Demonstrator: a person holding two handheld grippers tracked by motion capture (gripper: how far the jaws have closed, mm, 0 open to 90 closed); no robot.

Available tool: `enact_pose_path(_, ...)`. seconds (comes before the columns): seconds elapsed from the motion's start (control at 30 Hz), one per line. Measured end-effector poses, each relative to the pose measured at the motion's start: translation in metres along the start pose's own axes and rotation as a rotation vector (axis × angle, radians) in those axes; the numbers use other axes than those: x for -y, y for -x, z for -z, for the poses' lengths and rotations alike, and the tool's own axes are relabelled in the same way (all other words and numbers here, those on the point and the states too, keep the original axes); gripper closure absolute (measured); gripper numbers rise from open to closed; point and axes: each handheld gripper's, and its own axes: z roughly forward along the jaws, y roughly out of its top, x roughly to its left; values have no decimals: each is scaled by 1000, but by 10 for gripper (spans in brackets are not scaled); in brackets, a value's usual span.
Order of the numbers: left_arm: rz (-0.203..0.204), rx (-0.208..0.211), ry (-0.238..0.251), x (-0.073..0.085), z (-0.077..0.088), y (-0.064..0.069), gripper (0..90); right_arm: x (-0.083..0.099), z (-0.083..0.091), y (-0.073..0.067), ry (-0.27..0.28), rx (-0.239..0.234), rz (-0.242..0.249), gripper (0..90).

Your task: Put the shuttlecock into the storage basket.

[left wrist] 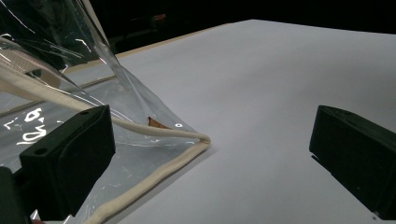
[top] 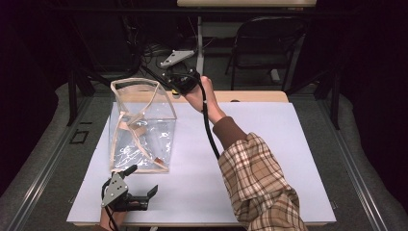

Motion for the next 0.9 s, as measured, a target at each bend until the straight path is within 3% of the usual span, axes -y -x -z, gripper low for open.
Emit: enact_pose_path(0.9,7,3,5,0,0,-1,2,-21,-16,-11,32,-20,12,900)
